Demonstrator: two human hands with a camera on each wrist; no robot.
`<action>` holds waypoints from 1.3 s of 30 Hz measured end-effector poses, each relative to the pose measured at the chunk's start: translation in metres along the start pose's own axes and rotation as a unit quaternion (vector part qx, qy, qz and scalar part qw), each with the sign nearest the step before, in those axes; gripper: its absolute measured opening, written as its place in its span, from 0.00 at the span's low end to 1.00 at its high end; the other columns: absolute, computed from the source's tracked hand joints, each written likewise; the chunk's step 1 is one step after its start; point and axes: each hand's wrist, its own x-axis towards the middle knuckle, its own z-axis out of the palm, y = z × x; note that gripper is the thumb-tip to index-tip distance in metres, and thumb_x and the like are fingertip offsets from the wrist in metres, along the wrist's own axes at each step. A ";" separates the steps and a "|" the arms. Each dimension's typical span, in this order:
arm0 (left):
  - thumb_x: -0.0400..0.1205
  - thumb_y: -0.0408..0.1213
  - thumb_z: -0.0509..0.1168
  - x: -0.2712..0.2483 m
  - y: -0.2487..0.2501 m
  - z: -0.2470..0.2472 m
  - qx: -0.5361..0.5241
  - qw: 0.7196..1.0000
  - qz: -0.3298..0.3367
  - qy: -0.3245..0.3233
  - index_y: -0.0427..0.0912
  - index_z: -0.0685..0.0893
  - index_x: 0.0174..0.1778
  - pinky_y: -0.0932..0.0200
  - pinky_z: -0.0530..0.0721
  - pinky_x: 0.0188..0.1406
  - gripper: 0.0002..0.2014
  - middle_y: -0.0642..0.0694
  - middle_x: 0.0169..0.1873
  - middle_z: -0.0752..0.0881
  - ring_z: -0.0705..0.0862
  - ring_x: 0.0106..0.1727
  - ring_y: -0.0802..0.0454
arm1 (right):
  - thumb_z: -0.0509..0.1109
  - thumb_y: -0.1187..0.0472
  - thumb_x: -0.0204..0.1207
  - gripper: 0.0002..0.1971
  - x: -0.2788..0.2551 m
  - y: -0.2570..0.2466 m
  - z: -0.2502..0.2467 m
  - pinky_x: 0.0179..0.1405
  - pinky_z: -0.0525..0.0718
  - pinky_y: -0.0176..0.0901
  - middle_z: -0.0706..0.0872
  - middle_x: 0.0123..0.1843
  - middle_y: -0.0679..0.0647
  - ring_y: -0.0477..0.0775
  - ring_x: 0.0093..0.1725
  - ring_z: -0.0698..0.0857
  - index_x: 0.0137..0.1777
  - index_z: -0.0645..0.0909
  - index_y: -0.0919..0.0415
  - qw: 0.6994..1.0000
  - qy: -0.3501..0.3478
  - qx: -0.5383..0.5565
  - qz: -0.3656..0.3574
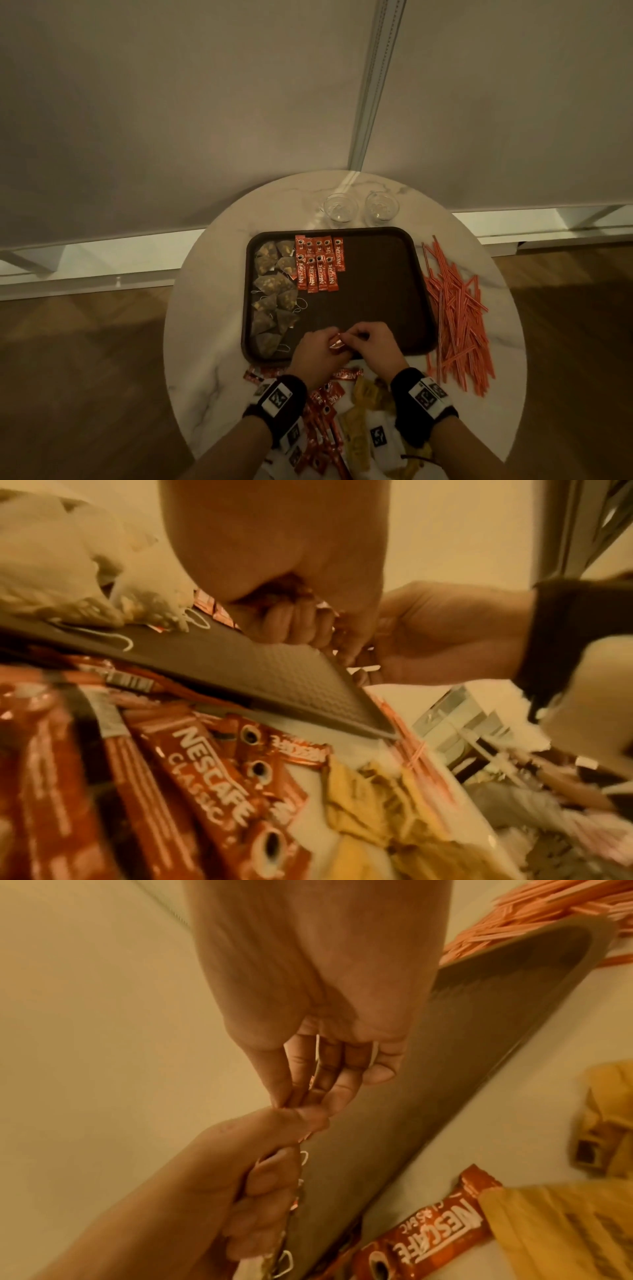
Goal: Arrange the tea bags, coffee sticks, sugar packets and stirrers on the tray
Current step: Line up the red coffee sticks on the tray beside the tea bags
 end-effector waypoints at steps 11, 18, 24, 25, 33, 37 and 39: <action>0.89 0.49 0.56 -0.051 -0.006 0.006 0.142 0.989 0.038 0.020 0.48 0.76 0.58 0.53 0.85 0.39 0.10 0.49 0.42 0.86 0.84 0.37 0.52 | 0.71 0.62 0.82 0.07 -0.038 -0.009 0.004 0.39 0.82 0.35 0.88 0.38 0.52 0.44 0.37 0.84 0.43 0.88 0.60 0.998 0.056 0.020 -0.005; 0.91 0.49 0.48 -0.096 -0.032 0.001 0.150 0.987 -0.003 0.065 0.54 0.74 0.57 0.64 0.80 0.42 0.10 0.56 0.39 0.80 0.79 0.37 0.62 | 0.71 0.64 0.79 0.12 -0.040 -0.027 -0.054 0.27 0.75 0.38 0.79 0.27 0.54 0.49 0.26 0.76 0.38 0.85 0.72 0.987 0.160 0.022 -0.018; 0.83 0.63 0.58 -0.082 0.004 0.002 0.087 0.987 0.080 0.108 0.57 0.73 0.72 0.63 0.80 0.62 0.24 0.62 0.61 0.78 0.77 0.60 0.66 | 0.73 0.63 0.77 0.13 -0.040 -0.023 -0.031 0.32 0.78 0.43 0.81 0.29 0.56 0.51 0.29 0.77 0.34 0.84 0.71 0.991 0.133 0.009 -0.005; 0.82 0.64 0.59 -0.077 0.010 0.003 0.106 0.983 0.100 0.111 0.57 0.74 0.72 0.63 0.79 0.62 0.25 0.62 0.62 0.77 0.76 0.61 0.66 | 0.73 0.63 0.77 0.14 -0.040 -0.023 -0.024 0.32 0.78 0.43 0.81 0.28 0.55 0.50 0.28 0.78 0.32 0.83 0.70 0.992 0.129 0.010 -0.001; 0.85 0.42 0.66 -0.052 0.019 -0.002 -0.059 0.989 0.075 0.114 0.51 0.89 0.55 0.57 0.88 0.47 0.08 0.56 0.42 0.90 0.87 0.43 0.63 | 0.66 0.59 0.85 0.12 -0.046 -0.032 -0.006 0.33 0.80 0.39 0.84 0.34 0.57 0.50 0.28 0.78 0.46 0.84 0.67 0.976 0.109 0.187 0.019; 0.84 0.37 0.68 -0.051 0.023 -0.009 -0.188 0.981 0.046 0.029 0.46 0.90 0.54 0.61 0.87 0.52 0.07 0.53 0.44 0.92 0.90 0.47 0.61 | 0.72 0.62 0.80 0.08 -0.048 -0.030 -0.009 0.38 0.84 0.32 0.90 0.43 0.56 0.45 0.38 0.88 0.51 0.88 0.66 0.987 0.053 0.146 -0.030; 0.82 0.37 0.71 -0.048 0.025 -0.012 -0.212 0.976 0.039 0.001 0.46 0.90 0.53 0.61 0.87 0.53 0.06 0.52 0.45 0.93 0.91 0.48 0.59 | 0.72 0.64 0.79 0.06 -0.043 -0.028 -0.011 0.40 0.84 0.32 0.91 0.40 0.54 0.45 0.40 0.89 0.48 0.89 0.67 0.988 0.047 0.144 -0.036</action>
